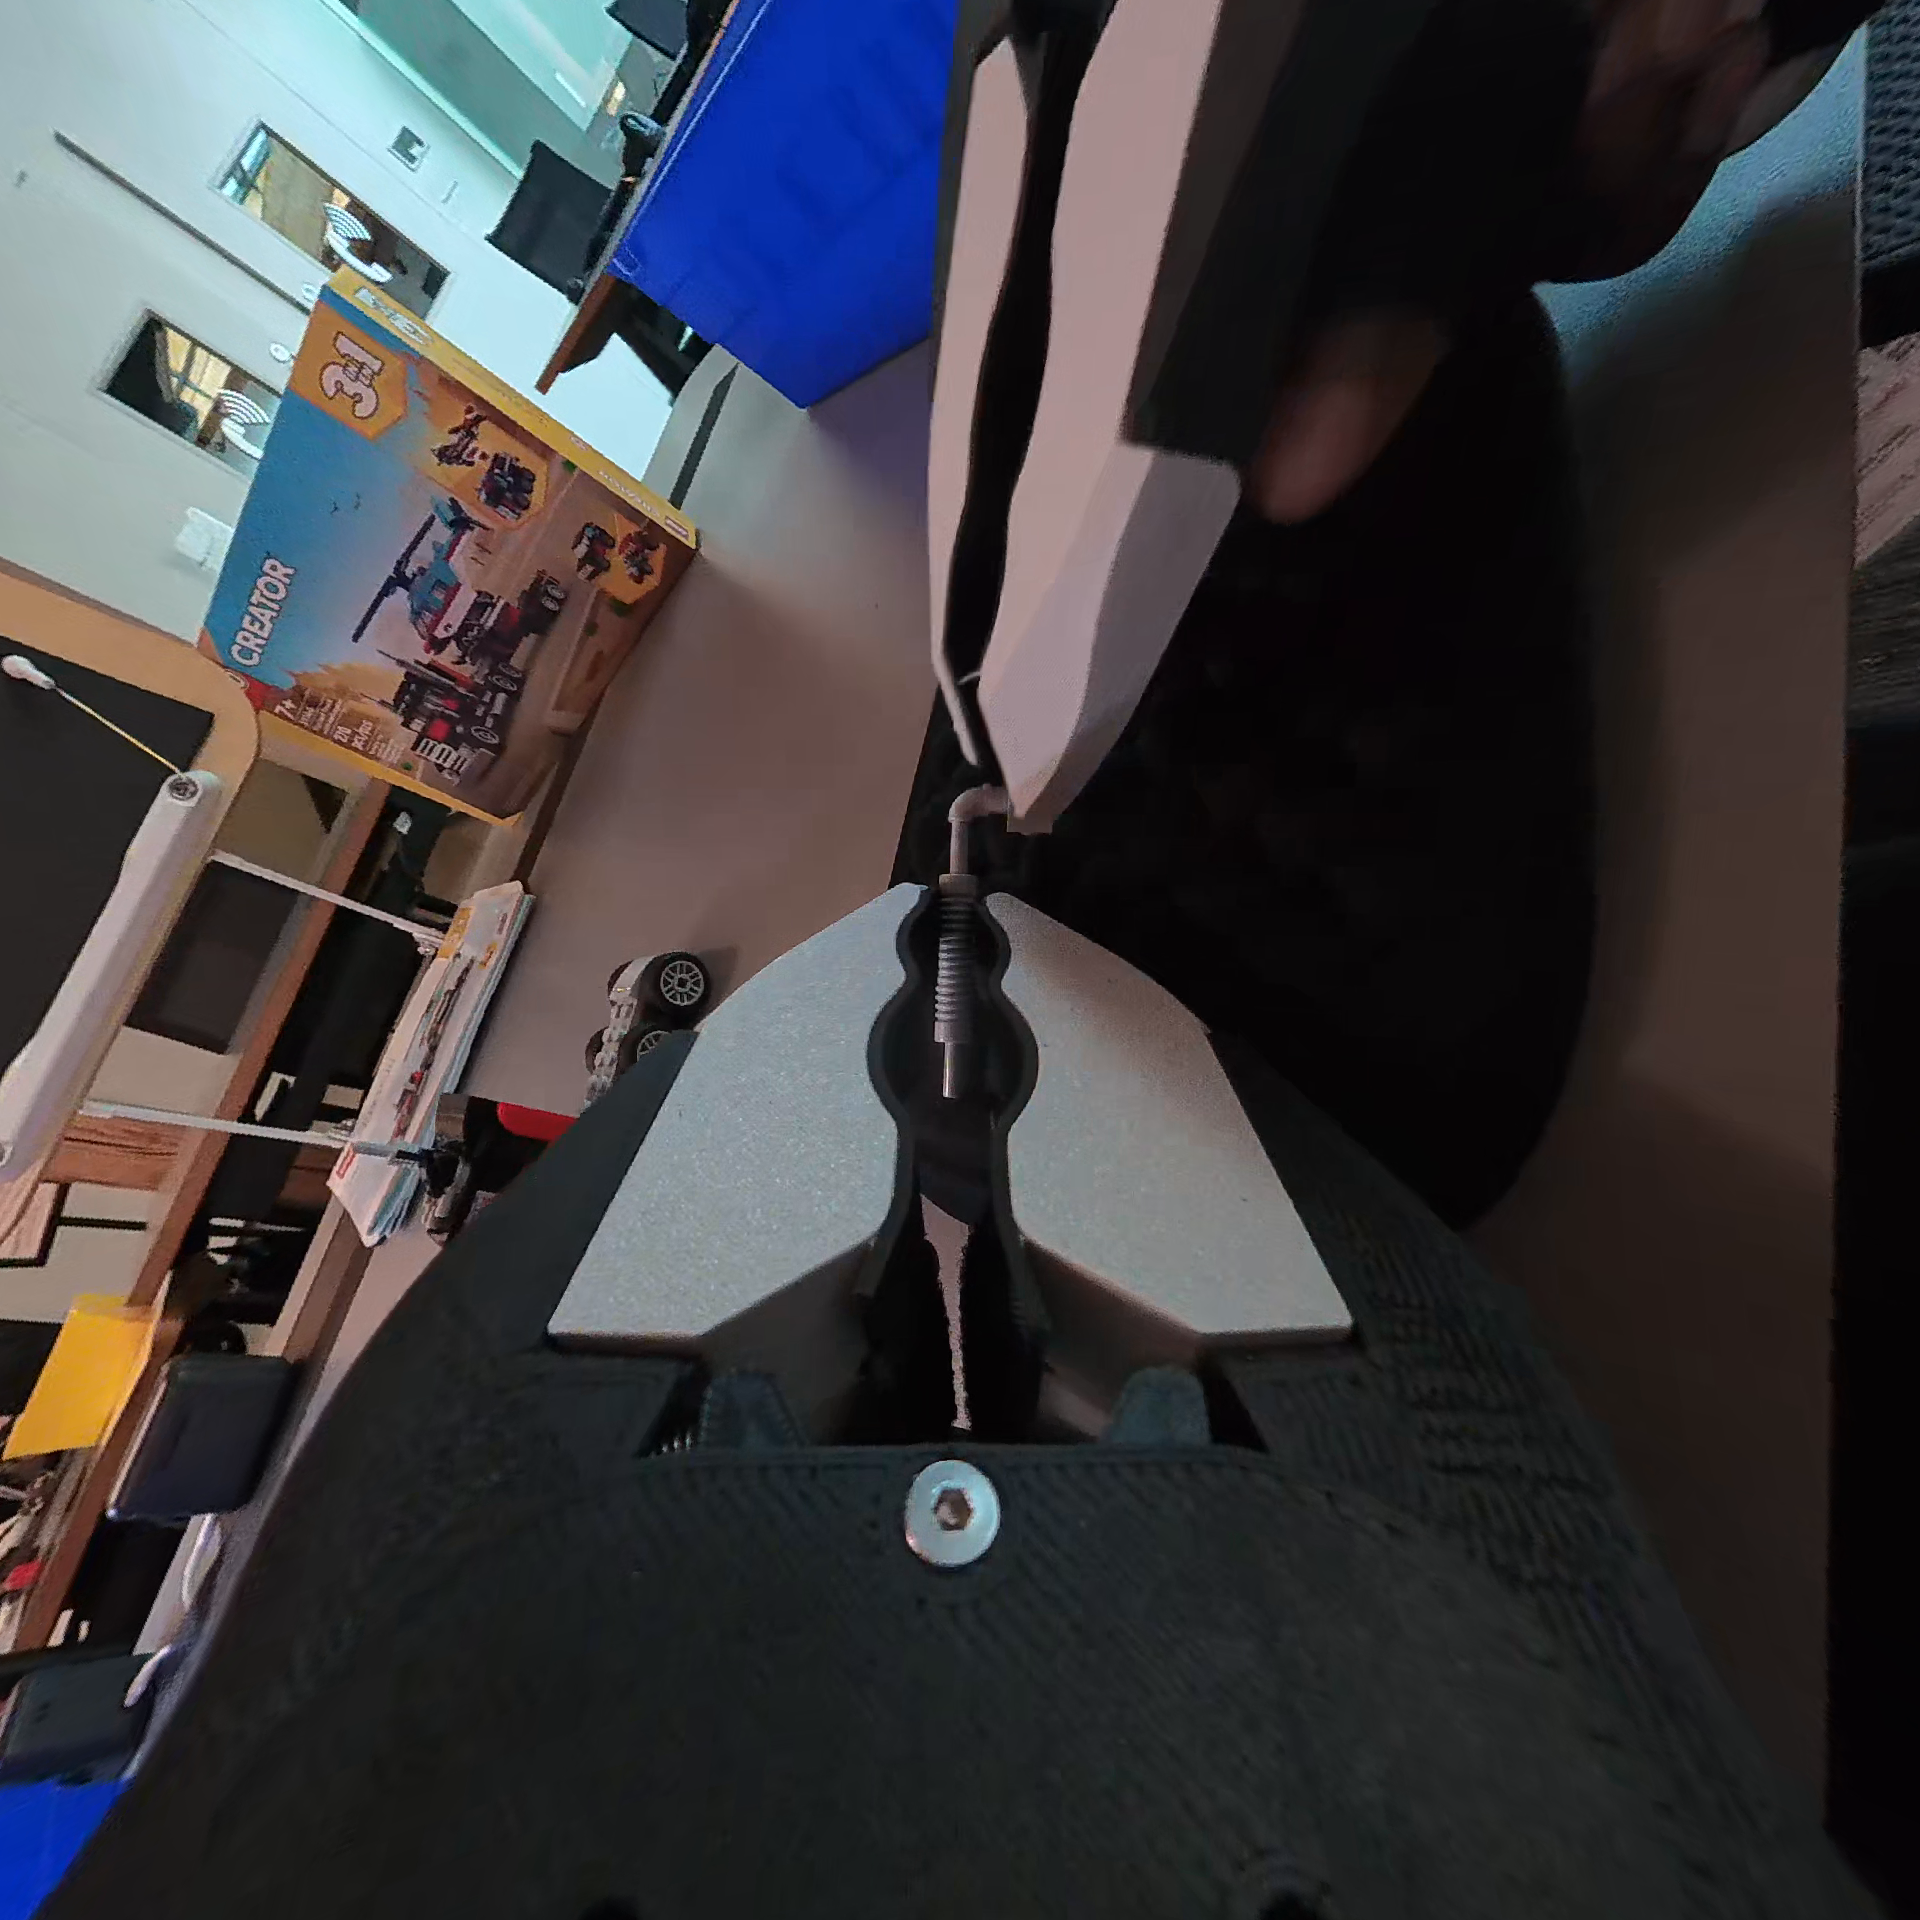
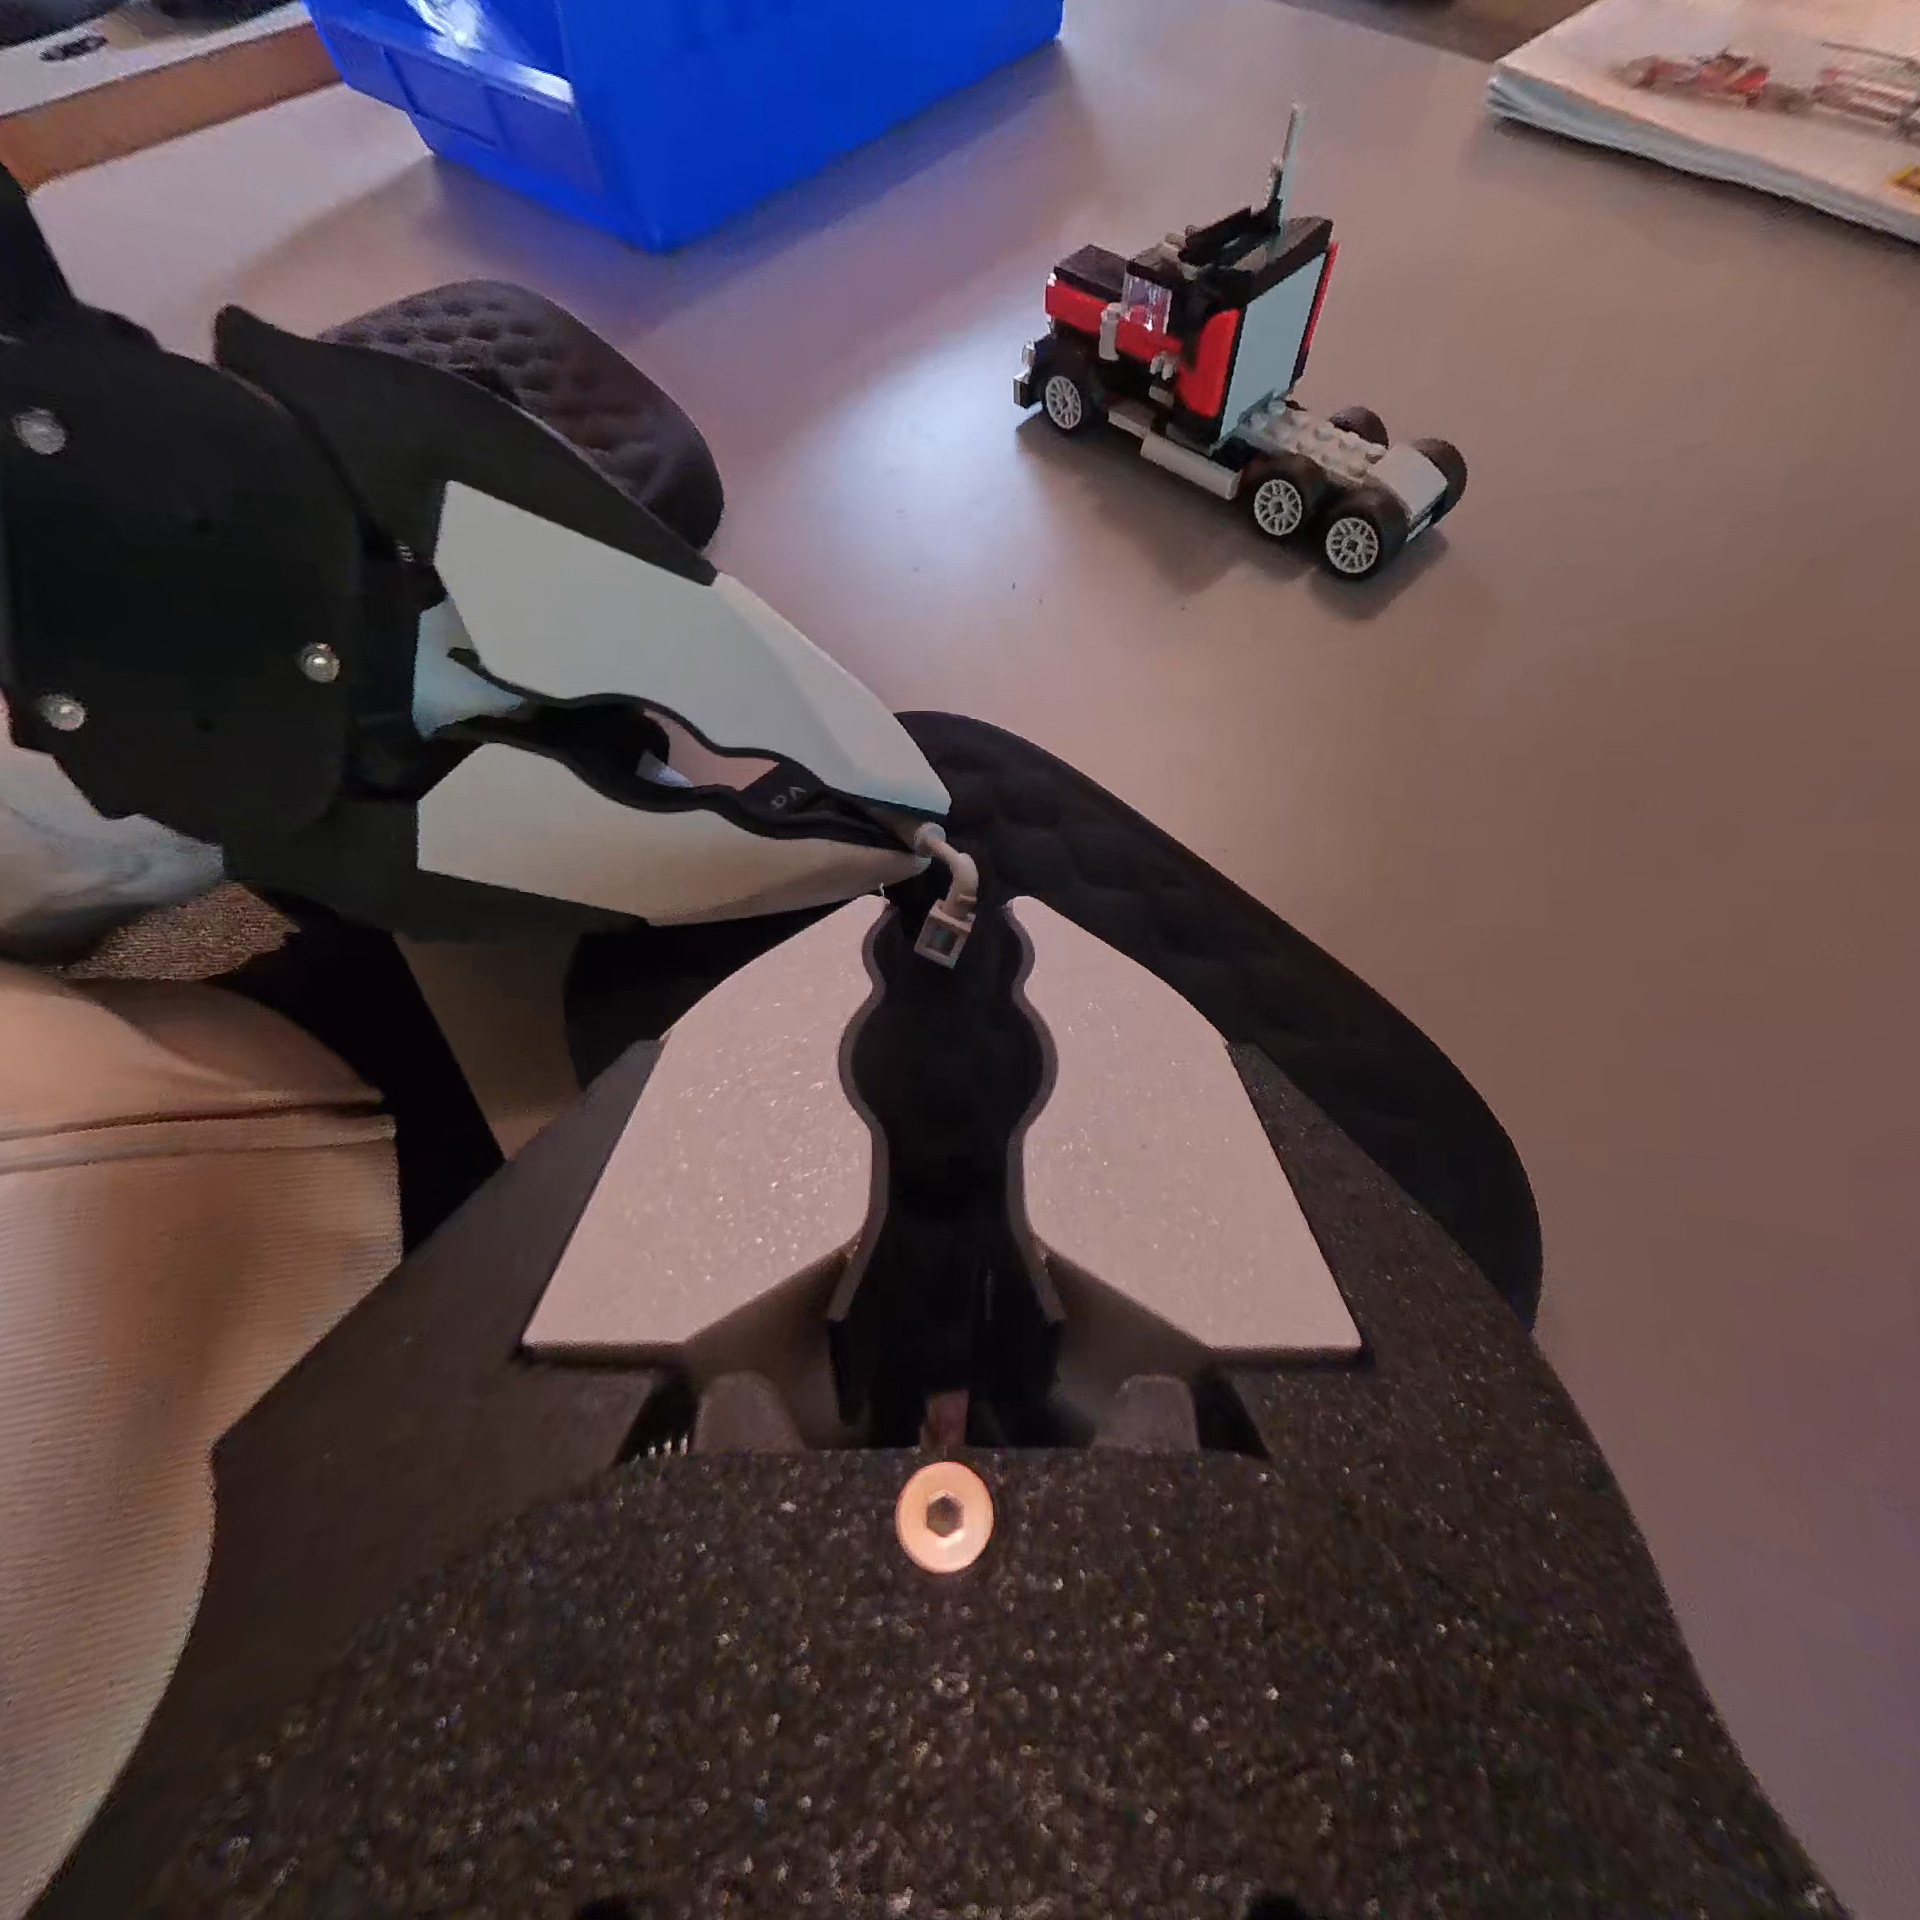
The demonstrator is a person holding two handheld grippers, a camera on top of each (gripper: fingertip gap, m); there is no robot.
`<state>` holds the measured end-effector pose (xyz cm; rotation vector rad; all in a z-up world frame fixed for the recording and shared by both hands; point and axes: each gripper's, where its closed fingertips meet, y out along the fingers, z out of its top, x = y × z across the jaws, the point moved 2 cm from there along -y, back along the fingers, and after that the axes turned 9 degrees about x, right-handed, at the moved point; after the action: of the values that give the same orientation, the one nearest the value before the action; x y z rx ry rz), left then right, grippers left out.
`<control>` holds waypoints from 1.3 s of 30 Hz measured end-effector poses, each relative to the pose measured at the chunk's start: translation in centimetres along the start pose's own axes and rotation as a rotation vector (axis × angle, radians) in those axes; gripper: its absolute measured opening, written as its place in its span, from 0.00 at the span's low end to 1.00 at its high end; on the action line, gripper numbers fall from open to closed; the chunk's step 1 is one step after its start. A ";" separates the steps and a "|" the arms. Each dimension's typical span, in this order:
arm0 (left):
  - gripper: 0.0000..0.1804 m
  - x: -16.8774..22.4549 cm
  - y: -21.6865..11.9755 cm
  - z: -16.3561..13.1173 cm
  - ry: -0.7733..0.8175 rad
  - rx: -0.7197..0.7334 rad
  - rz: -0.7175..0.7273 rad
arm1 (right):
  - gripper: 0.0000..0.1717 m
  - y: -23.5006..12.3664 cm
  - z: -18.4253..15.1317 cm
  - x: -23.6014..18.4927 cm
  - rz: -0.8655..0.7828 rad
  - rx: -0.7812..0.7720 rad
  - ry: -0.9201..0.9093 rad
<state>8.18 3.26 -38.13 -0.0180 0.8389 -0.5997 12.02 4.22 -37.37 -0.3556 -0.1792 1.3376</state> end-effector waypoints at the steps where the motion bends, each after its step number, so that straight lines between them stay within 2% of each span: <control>1: 0.03 0.0 0.0 0.0 0.006 -0.001 0.003 | 0.10 0.2 -0.2 0.0 -0.006 -0.029 -0.002; 2: 0.03 0.0 0.0 0.0 0.011 0.000 0.005 | 0.06 0.4 -0.7 0.0 -0.007 -0.074 -0.016; 4: 0.03 0.0 0.0 0.0 0.015 -0.003 0.003 | 0.06 0.7 -1.0 0.1 -0.041 -0.126 -0.090; 8: 0.03 0.0 -0.1 0.3 -0.062 0.001 -0.006 | 0.06 1.0 -1.5 0.0 -0.125 -0.287 -0.463; 10: 0.03 -0.1 -0.1 0.3 -0.086 0.000 -0.007 | 0.06 1.2 -1.6 -0.1 -0.134 -0.348 -0.544; 15: 0.01 -0.5 -0.2 0.9 -0.150 0.030 0.006 | 0.06 1.4 -1.8 0.0 -0.057 -0.380 -0.539; 16: 0.00 -2.1 -0.8 2.5 -0.220 0.177 0.105 | 0.06 1.5 -1.7 -0.1 -0.055 -0.382 -0.556; 17: 0.00 -3.6 -1.3 3.8 -0.377 0.289 0.144 | 0.06 1.5 -1.7 -0.1 -0.061 -0.393 -0.574; 18: 0.00 -4.5 -1.1 3.8 -0.446 0.287 0.148 | 0.06 1.5 -1.7 -0.1 -0.066 -0.403 -0.593; 20: 0.00 -4.1 -0.3 1.5 -0.329 0.159 0.134 | 0.06 1.4 -1.6 0.0 -0.063 -0.374 -0.591; 22: 0.00 -1.8 -0.7 1.7 -0.315 0.142 -0.020 | 0.06 1.2 -1.4 0.0 -0.044 -0.338 -0.536; 23: 0.01 -1.2 -1.4 2.1 -0.290 0.145 -0.043 | 0.06 1.1 -1.2 -0.1 -0.030 -0.320 -0.543; 27: 0.01 -1.0 -2.8 1.9 -0.189 0.139 0.015 | 0.06 1.0 -0.7 0.1 -0.016 -0.214 -0.550; 33: 0.13 -2.2 -4.4 3.0 -0.271 0.260 -0.016 | 0.08 0.8 -0.2 0.6 -0.025 -0.121 -0.440; 39: 0.22 -5.6 -10.4 1.5 -0.379 0.202 0.094 | 0.10 0.3 0.8 1.3 -0.061 -0.017 -0.376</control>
<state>1.29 -2.91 -30.69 0.0892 0.4078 -0.5673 11.84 5.67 -36.85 -0.1085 -0.5112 1.3337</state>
